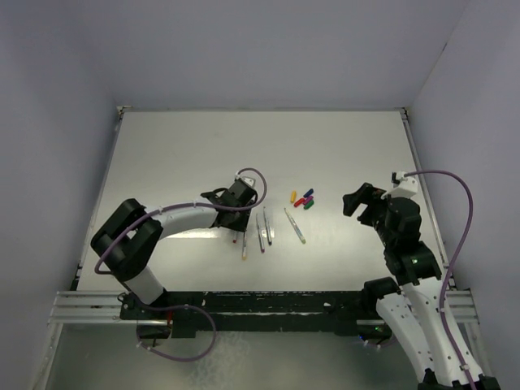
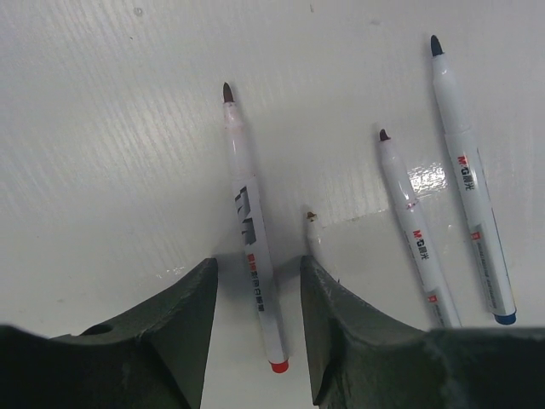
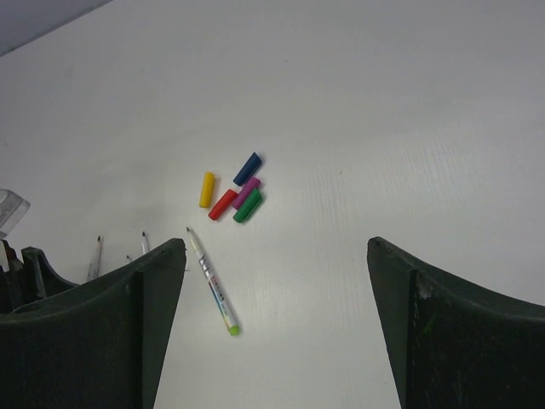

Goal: Insert the pens into the pen caps

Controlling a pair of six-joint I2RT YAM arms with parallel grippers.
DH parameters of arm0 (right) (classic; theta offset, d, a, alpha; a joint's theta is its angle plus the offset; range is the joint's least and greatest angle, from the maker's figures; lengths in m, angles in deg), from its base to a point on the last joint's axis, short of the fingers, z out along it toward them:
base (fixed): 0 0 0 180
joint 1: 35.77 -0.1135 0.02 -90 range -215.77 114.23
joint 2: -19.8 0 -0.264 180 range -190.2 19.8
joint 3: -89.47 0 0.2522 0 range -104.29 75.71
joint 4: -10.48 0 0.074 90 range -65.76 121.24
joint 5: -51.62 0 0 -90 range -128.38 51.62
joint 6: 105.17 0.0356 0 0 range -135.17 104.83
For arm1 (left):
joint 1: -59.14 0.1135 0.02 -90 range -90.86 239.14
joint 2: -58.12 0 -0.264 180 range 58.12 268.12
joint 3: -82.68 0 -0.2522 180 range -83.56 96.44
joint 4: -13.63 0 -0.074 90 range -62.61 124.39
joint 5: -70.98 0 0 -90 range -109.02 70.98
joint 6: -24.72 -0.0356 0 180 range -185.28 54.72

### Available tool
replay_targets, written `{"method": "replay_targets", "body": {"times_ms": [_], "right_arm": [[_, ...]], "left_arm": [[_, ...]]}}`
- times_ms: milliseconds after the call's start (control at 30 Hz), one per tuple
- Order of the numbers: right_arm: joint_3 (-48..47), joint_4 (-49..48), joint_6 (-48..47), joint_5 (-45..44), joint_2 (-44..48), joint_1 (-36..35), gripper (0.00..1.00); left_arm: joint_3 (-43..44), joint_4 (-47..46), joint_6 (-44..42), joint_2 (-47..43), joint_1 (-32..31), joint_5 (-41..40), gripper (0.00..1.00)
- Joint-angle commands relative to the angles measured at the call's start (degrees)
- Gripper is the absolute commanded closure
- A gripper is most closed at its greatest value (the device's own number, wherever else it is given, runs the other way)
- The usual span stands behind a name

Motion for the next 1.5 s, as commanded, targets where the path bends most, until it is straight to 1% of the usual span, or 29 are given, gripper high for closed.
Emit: {"method": "replay_targets", "body": {"times_ms": [0, 167, 600, 800, 1033, 1233, 1400, 1467], "right_arm": [[-3.16, 0.04, -1.16, -0.05, 0.83, 0.21, 0.11], [-3.08, 0.7, -1.17, -0.23, 1.58, 0.21, 0.11], [-4.92, 2.31, -1.09, -0.23, 1.8, 0.21, 0.11], [-5.39, 2.64, -1.11, -0.06, 1.39, 0.21, 0.11], [-6.77, 3.39, -1.08, -0.31, 1.58, 0.21, 0.11], [-7.98, 4.13, -1.02, -0.42, 1.73, 0.21, 0.12], [-8.6, 4.98, -1.37, -0.91, 1.78, 0.21, 0.11], [-8.7, 5.11, -1.42, -1.0, 1.8, 0.21, 0.11]], "left_arm": [[1.61, 2.55, 1.0, 2.76, -0.19, -0.33, 0.53], [2.1, 4.64, 1.05, 3.14, -0.15, -0.93, 0.54], [2.98, 7.94, 1.88, 4.77, -0.2, 2.4, 0.56], [3.24, 9.7, 2.25, 6.13, -0.2, 2.31, 0.6], [3.44, 11.55, 2.95, 8.76, -0.18, 1.59, 0.62], [3.69, 12.86, 3.03, 10.73, -0.2, 2.45, 0.66], [3.21, 13.03, 3.13, 10.67, -0.19, 3.21, 0.69], [3.16, 13.14, 3.15, 10.69, -0.15, 3.38, 0.74]]}}
